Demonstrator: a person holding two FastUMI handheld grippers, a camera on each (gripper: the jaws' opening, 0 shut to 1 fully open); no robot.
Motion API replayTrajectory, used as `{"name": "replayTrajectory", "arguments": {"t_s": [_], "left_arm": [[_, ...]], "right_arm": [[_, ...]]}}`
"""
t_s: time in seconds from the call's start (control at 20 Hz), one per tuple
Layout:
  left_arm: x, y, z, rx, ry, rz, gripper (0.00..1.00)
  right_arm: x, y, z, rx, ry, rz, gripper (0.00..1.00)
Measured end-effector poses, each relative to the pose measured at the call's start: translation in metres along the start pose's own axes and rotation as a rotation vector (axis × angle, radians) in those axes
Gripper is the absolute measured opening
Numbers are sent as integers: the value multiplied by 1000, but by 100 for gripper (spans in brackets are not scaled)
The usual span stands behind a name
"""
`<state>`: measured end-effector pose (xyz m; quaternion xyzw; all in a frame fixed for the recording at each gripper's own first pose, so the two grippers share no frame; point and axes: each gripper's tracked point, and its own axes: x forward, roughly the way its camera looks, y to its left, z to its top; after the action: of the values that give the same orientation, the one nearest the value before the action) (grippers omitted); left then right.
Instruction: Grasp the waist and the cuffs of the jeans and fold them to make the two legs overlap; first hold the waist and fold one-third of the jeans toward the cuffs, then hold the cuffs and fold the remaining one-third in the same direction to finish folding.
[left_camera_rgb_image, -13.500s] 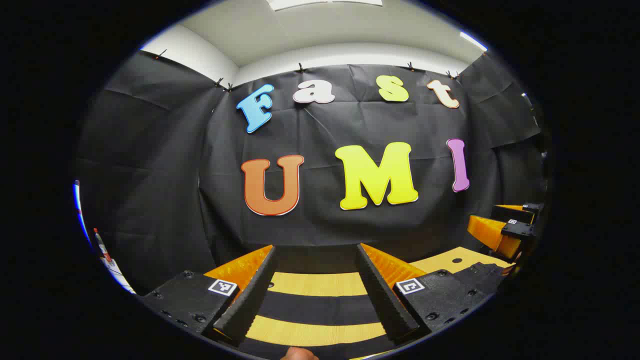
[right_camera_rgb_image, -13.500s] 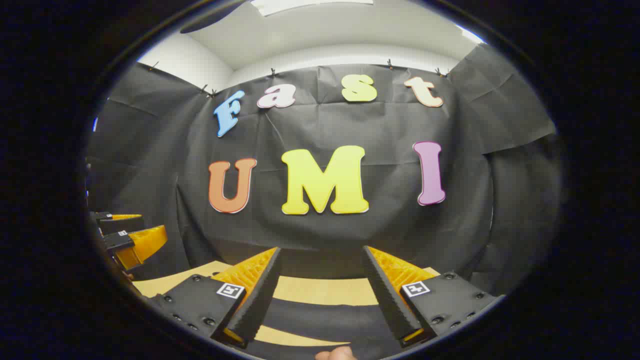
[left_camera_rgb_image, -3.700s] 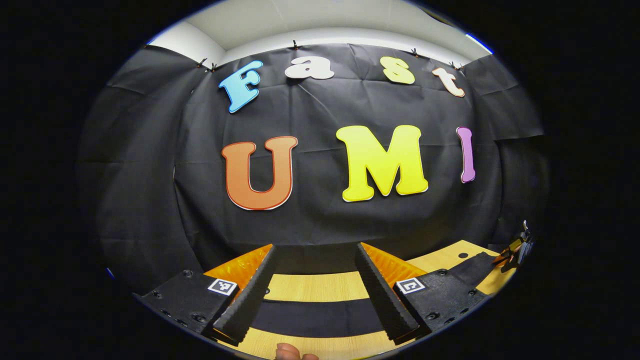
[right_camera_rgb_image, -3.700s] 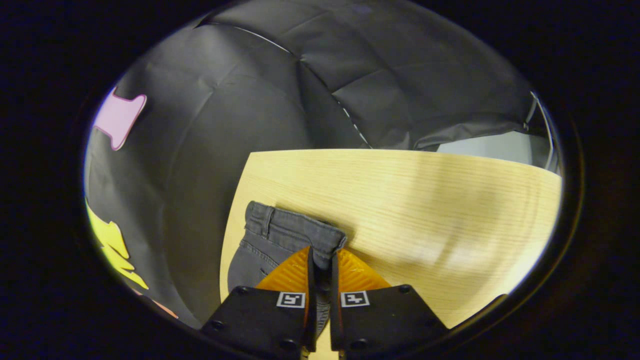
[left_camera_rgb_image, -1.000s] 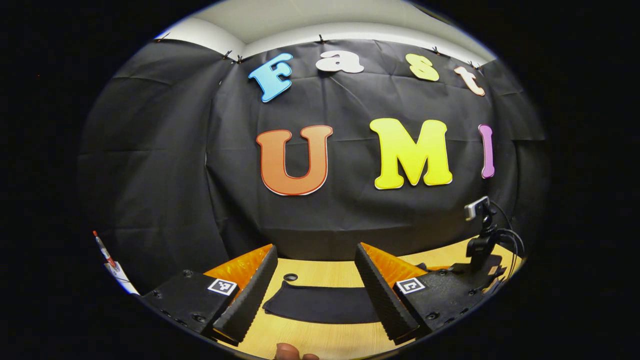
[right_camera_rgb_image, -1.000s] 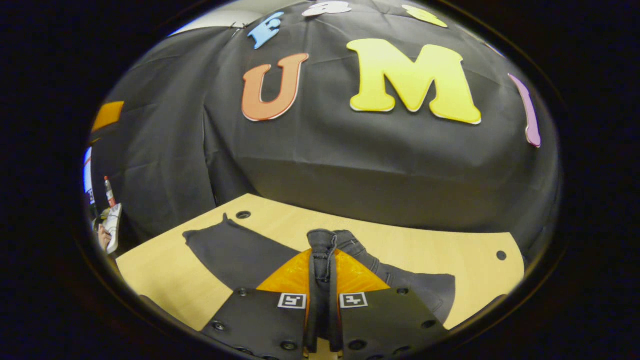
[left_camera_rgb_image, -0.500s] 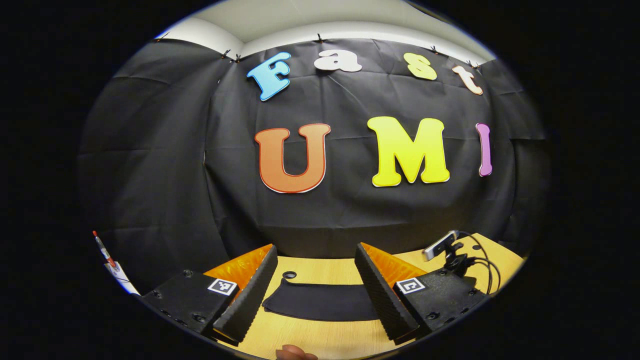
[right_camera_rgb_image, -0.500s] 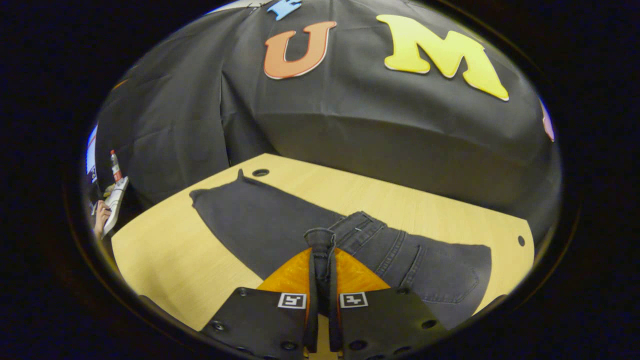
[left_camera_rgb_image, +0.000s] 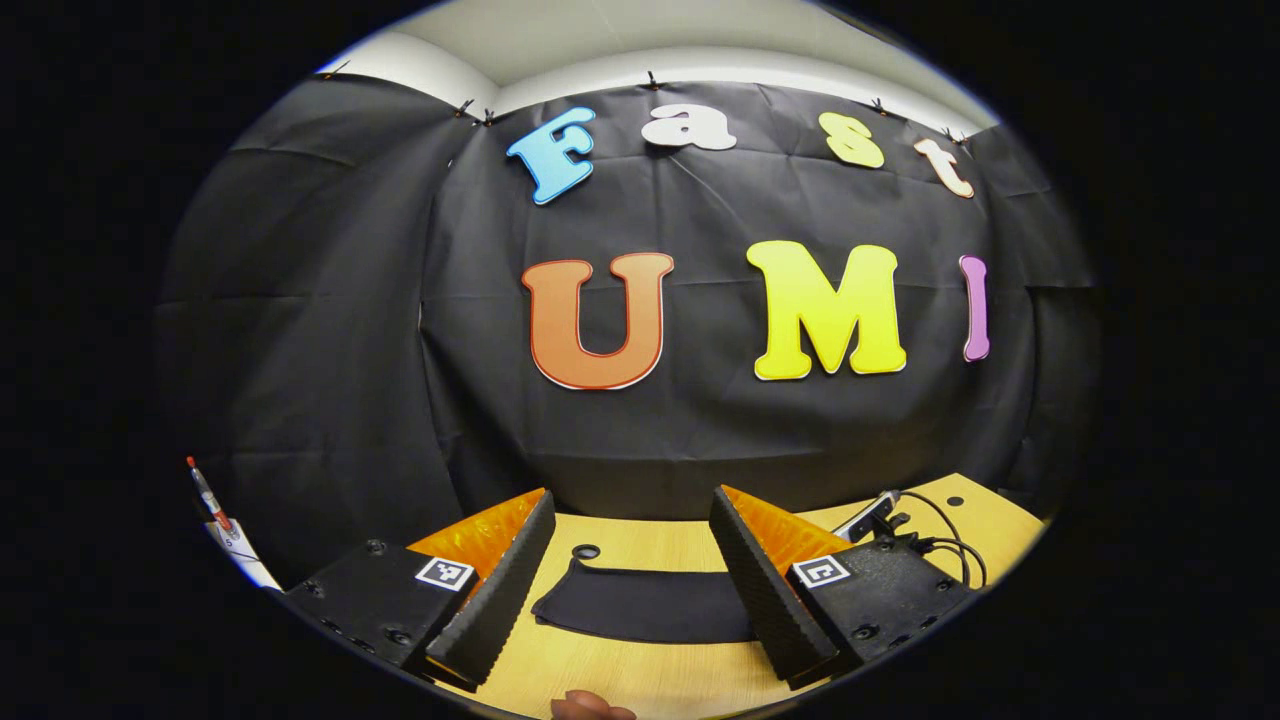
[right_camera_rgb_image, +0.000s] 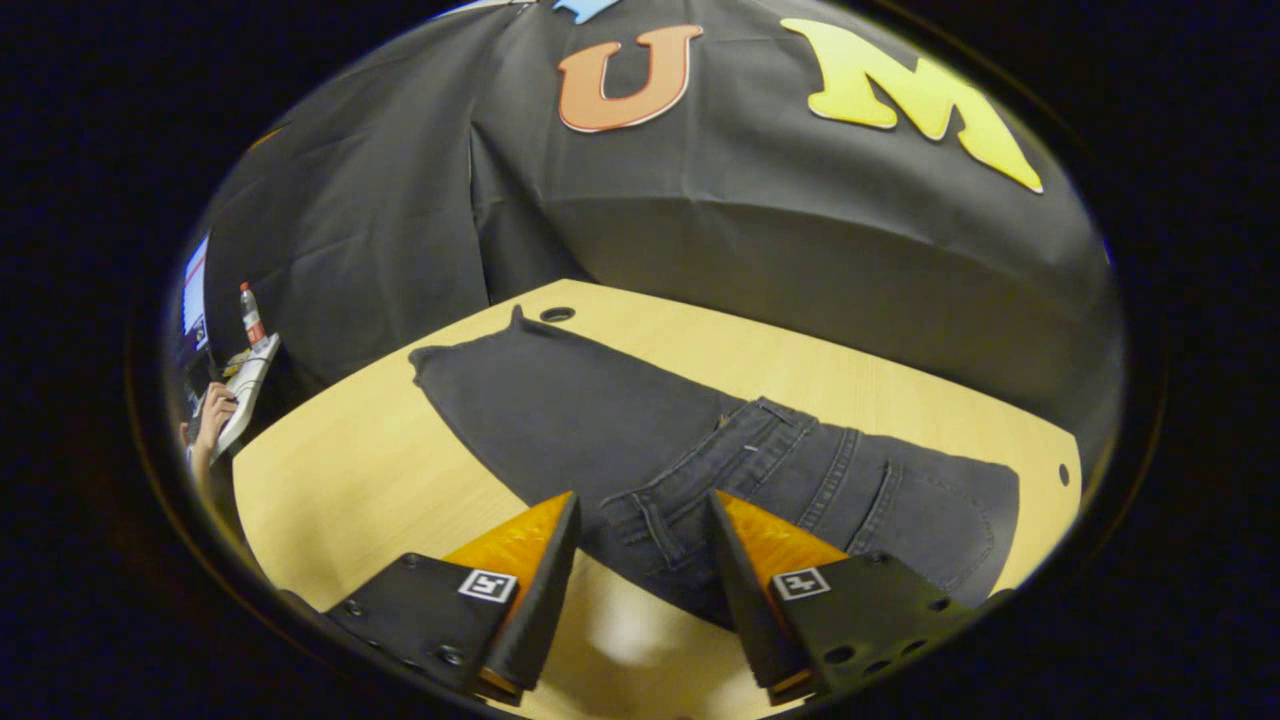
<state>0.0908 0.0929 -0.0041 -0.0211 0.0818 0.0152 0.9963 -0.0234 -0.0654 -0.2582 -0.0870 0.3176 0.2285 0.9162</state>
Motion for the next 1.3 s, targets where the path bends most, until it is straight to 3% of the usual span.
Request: {"name": "replayTrajectory", "arguments": {"t_s": [0.15,0.35,0.45,0.5,0.55,0.6,0.75,1.0,1.1,1.15,1.3], "left_arm": [[2,5,-3,-15,-1,7,99],[9,8,-12,-44,6,4,99],[15,7,-21,-55,15,-3,99],[19,6,-27,-60,22,-6,99],[23,8,-35,-74,35,-9,100],[27,8,-44,-102,47,-16,100],[39,11,-76,-286,105,-32,100],[63,40,-169,-726,290,58,99],[70,51,-206,-878,351,105,99],[75,54,-221,-945,376,125,99],[90,58,-261,-1085,422,151,99]], "right_arm": [[-15,-9,26,0,-62,-24,93],[-57,-31,81,1,-198,-63,97],[-88,-48,115,-1,-287,-96,93],[-107,-57,132,-3,-329,-114,100],[-122,-66,145,2,-365,-135,93],[-142,-77,159,17,-403,-151,93],[-200,-109,190,57,-491,-212,93],[-279,-168,218,74,-597,-378,96],[-308,-187,220,95,-623,-444,92],[-319,-197,221,105,-632,-474,96],[-345,-216,217,110,-645,-525,93]]}}
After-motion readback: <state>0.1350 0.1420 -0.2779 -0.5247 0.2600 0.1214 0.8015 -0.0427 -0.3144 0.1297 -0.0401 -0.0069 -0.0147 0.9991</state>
